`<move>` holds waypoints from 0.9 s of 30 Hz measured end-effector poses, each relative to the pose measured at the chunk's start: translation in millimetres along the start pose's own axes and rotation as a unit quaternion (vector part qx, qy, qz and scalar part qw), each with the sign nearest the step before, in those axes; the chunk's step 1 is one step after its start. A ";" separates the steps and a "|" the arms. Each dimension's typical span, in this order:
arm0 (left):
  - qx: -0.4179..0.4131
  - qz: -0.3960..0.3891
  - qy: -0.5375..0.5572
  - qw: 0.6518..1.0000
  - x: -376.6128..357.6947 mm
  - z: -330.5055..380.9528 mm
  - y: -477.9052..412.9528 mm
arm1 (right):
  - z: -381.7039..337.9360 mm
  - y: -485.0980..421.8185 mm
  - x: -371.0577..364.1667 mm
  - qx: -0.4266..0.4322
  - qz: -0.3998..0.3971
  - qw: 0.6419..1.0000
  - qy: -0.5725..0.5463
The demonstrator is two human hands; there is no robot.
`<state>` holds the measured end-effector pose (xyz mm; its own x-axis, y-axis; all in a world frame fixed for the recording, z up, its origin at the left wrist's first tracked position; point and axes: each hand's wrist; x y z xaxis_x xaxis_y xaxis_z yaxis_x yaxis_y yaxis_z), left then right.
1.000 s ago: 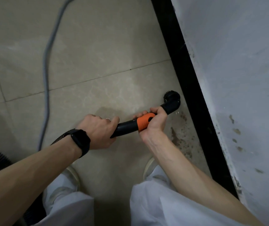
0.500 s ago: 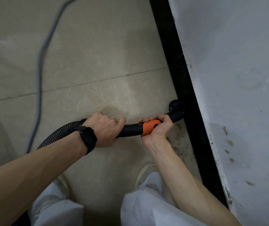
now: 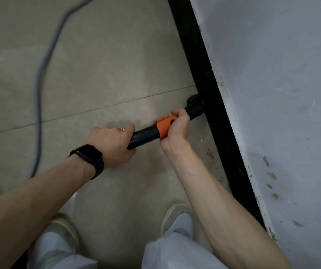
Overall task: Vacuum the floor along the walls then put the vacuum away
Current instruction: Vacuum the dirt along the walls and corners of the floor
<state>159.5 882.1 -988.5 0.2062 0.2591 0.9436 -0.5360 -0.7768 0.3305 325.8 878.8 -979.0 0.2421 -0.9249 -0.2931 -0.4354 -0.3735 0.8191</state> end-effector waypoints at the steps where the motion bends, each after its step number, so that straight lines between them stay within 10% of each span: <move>1: 0.013 -0.012 0.025 1.000 1.7 -3.1 -4.4 | -0.1 -1.5 -5.0 0.004 -0.005 1.000 0.012; 16: -0.217 0.073 -0.120 0.966 -0.4 7.0 21.7 | -3.5 38.4 69.9 -0.035 0.064 0.993 -0.098; 27: -0.146 0.065 -0.164 0.973 -1.1 -1.6 16.0 | -0.2 22.3 43.4 -0.051 0.046 0.993 -0.097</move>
<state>149.4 870.3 -984.1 0.3463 -0.0647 0.9359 -0.7744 -0.5828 0.2462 326.7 830.3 -973.4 0.0290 -0.9548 -0.2958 -0.3562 -0.2864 0.8894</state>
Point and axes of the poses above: each hand's wrist, its own y-axis away from the middle knuckle, its own x-axis out of the back of the hand, z = x × y, and after that the axes turned 12 degrees about -y, right-handed
